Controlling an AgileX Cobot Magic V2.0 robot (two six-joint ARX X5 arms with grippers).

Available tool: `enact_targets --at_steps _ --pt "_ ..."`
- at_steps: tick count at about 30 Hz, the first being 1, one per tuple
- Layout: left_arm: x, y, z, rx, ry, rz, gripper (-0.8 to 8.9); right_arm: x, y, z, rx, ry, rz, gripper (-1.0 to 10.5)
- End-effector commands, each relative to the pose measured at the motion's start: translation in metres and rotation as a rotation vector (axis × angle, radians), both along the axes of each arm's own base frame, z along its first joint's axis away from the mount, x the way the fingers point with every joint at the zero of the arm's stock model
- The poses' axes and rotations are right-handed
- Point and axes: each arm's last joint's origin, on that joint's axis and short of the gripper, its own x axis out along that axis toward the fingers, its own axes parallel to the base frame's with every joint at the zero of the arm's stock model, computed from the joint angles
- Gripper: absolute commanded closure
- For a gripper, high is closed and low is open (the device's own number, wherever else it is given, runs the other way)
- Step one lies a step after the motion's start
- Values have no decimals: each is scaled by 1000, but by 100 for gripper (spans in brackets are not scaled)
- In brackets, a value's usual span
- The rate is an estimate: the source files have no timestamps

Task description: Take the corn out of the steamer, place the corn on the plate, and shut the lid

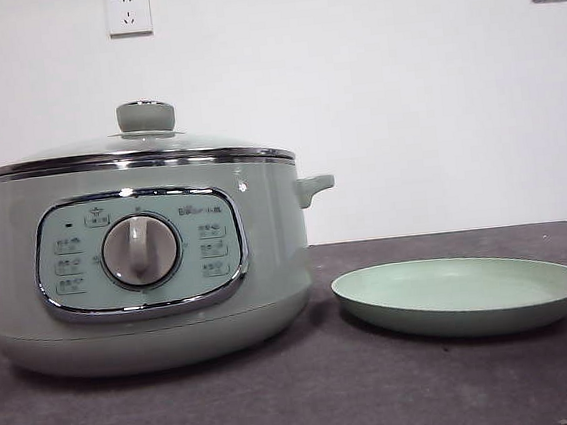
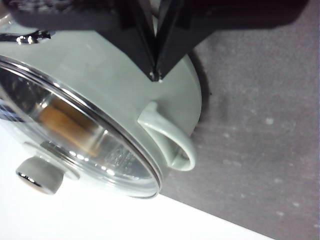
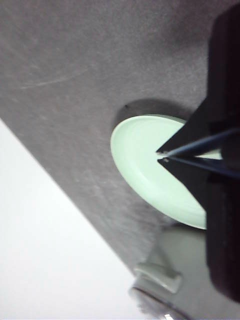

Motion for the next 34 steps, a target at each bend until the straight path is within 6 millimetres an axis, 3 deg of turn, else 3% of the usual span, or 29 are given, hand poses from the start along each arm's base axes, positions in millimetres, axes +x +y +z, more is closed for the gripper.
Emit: enact_targets --at_steps 1,8,17,27,34 --pt "-3 0 16 6 -31 1 822 -1 0 15 -63 -29 16 957" --pt "-16 1 50 105 -84 -15 821 5 2 59 -211 -41 100 957" --pt "-21 1 87 165 -116 -30 822 35 10 114 -317 7 309 953" --pt "17 -5 129 183 44 -239 822 69 19 150 -415 149 558 946" --pt "50 -11 152 174 189 -426 818 77 20 161 -446 220 624 934"
